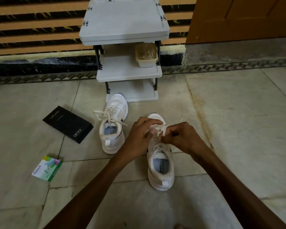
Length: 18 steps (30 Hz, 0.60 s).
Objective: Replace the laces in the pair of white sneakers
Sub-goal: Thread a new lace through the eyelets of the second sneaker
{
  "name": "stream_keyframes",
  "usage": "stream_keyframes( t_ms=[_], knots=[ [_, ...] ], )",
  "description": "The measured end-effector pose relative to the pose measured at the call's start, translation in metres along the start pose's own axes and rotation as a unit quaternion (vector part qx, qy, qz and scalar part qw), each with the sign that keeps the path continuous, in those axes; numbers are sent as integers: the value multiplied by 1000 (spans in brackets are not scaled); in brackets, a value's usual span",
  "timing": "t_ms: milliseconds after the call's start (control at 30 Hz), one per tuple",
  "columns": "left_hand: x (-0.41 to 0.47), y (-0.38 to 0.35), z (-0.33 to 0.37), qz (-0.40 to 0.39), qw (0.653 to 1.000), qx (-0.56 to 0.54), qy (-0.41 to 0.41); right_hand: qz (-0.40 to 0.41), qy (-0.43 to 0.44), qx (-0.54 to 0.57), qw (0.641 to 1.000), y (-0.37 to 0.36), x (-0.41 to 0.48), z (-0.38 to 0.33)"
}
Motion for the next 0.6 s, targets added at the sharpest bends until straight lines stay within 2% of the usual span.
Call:
stream_keyframes(
  t_ms=[200,300,467,600],
  knots=[
    [-1,3,7,-38,999,-35,7,4,42,-40,998,-4,-4,-9],
    [-4,4,10,-64,998,-23,-15,2,32,-47,998,-4,-6,-11],
    [-8,8,3,-76,994,68,-29,3,4,-36,999,-3,-11,-11],
    [-11,13,8,-42,969,228,-81,54,-2,-81,995,3,-16,-11]
  ],
)
Point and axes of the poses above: each hand's wrist, its own x-axis towards the middle knuckle, its own y-axis out of the back of the hand, z = x × y, the point moved 6 cm from there along x, towards the middle knuckle, and after that the axes turned 4 degrees about -x, right-handed, at the moved point
